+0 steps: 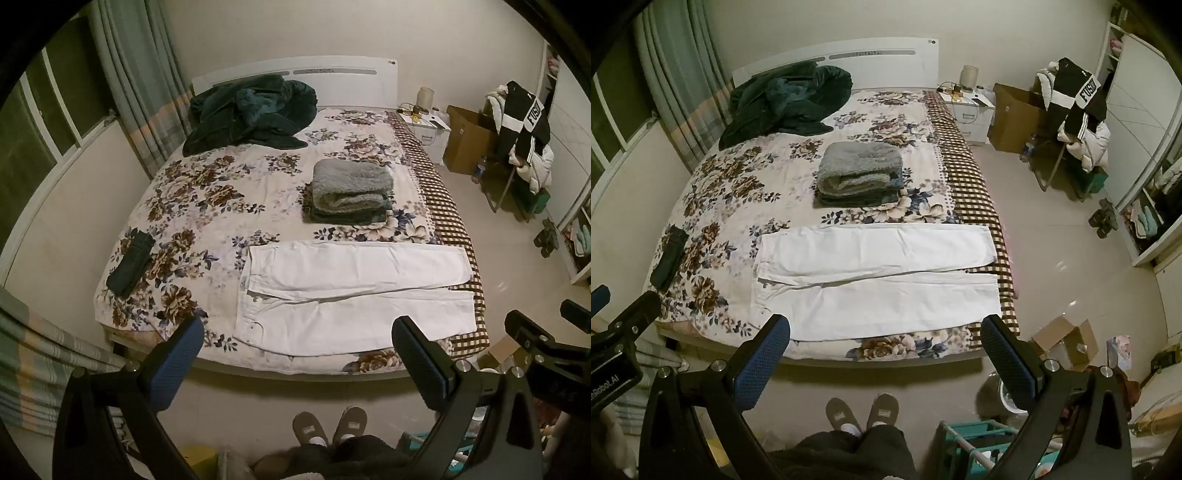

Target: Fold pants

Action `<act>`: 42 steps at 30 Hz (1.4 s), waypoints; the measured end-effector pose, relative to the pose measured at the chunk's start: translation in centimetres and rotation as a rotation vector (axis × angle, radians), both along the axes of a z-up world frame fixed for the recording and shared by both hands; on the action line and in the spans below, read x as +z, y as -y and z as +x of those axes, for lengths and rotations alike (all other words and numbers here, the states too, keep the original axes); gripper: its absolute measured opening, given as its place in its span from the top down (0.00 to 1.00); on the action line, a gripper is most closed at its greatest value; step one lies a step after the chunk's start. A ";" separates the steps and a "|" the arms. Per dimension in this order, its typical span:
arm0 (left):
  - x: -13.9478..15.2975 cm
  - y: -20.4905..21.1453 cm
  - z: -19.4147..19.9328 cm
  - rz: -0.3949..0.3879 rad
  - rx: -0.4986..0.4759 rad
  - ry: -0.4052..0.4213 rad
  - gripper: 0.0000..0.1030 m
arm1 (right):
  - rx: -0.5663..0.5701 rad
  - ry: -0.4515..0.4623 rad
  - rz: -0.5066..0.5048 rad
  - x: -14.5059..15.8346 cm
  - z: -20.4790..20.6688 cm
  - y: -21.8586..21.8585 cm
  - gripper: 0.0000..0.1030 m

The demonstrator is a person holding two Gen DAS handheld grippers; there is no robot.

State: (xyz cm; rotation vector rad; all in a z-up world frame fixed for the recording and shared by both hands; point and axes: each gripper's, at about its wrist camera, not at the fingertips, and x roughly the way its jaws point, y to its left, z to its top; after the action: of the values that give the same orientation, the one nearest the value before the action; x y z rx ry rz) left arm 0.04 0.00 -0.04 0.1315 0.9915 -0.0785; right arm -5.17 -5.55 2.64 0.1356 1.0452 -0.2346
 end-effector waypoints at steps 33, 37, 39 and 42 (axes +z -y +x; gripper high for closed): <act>0.0 0.0 -0.1 0.013 0.001 0.017 0.00 | -0.002 0.000 0.004 0.1 0.0 0.0 0.00; 0.0 0.1 -0.1 0.014 0.003 0.017 0.00 | -0.002 -0.001 0.003 0.1 0.0 -0.1 0.00; 0.0 0.1 -0.1 0.016 0.002 0.018 0.00 | -0.003 -0.001 0.004 0.2 0.0 -0.1 0.00; 0.0 0.1 -0.1 0.014 0.002 0.017 0.00 | -0.002 -0.002 0.005 0.1 0.0 0.0 0.00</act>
State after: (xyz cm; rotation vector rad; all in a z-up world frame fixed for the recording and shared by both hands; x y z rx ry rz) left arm -0.05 -0.05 0.00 0.1437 0.9753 -0.0680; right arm -5.19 -5.51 2.78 0.1406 1.0475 -0.2340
